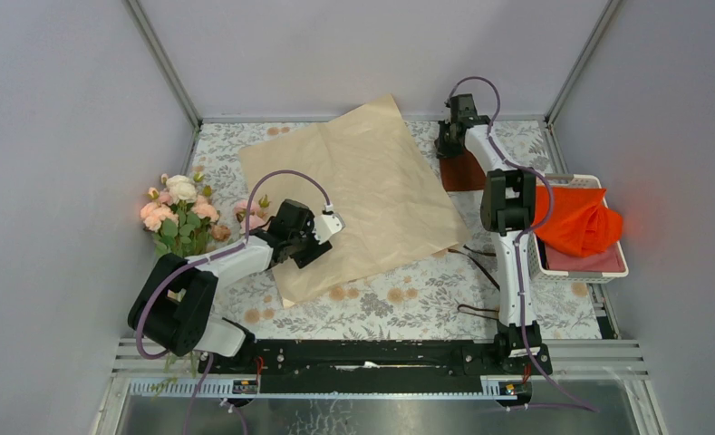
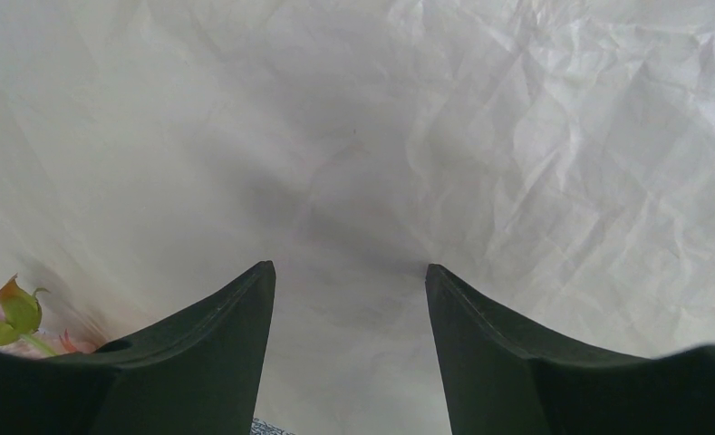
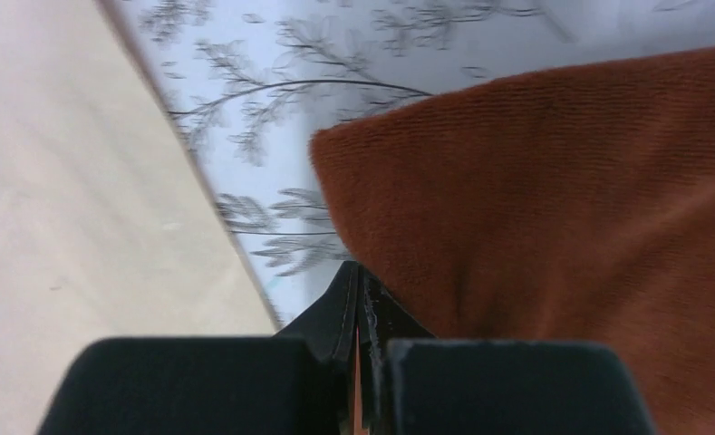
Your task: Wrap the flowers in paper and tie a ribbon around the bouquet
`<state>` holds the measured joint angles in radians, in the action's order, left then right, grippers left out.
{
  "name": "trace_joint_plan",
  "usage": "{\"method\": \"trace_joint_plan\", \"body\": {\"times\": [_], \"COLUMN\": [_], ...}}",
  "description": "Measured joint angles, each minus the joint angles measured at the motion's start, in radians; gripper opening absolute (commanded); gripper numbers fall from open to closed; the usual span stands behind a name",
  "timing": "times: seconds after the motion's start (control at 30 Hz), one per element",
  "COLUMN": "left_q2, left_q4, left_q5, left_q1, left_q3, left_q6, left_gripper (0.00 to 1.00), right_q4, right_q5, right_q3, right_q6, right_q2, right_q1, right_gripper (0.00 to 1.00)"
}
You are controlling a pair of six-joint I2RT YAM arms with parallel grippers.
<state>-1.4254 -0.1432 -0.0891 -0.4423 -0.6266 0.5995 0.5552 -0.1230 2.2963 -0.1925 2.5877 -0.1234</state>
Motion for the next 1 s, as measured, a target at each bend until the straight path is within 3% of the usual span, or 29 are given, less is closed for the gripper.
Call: {"method": "trace_joint_plan", "body": {"times": [0.4, 0.5, 0.57, 0.63, 0.73, 0.8, 0.87, 1.0], "left_q2": [0.017, 0.033, 0.047, 0.059, 0.075, 0.084, 0.092, 0.106], "left_q4": [-0.064, -0.11, -0.149, -0.185, -0.234, -0.255, -0.271, -0.285], "left_q5": [0.009, 0.009, 0.008, 0.008, 0.008, 0.008, 0.007, -0.009], "left_q1": [0.005, 0.006, 0.006, 0.006, 0.006, 0.006, 0.006, 0.006], "left_q3": [-0.01, -0.012, -0.011, -0.011, -0.011, -0.011, -0.011, -0.011], "left_q6": [-0.004, -0.007, -0.011, -0.015, -0.021, -0.024, -0.029, -0.042], "left_gripper": [0.69, 0.7, 0.7, 0.7, 0.7, 0.7, 0.7, 0.7], "right_q4": [0.152, 0.138, 0.1, 0.066, 0.022, 0.007, 0.005, 0.007], "right_q5": [0.286, 0.288, 0.267, 0.218, 0.118, 0.077, 0.083, 0.137], "right_q3": [0.124, 0.111, -0.008, -0.15, -0.351, -0.482, -0.581, -0.768], "right_q6": [0.194, 0.231, 0.24, 0.234, 0.197, 0.175, 0.151, 0.105], "right_q2": [-0.001, -0.052, -0.145, -0.247, -0.378, -0.453, -0.502, -0.586], "right_q1": [0.151, 0.101, 0.026, -0.055, -0.156, -0.181, -0.171, -0.126], "right_gripper": [0.0, 0.0, 0.03, 0.13, 0.49, 0.66, 0.77, 0.83]}}
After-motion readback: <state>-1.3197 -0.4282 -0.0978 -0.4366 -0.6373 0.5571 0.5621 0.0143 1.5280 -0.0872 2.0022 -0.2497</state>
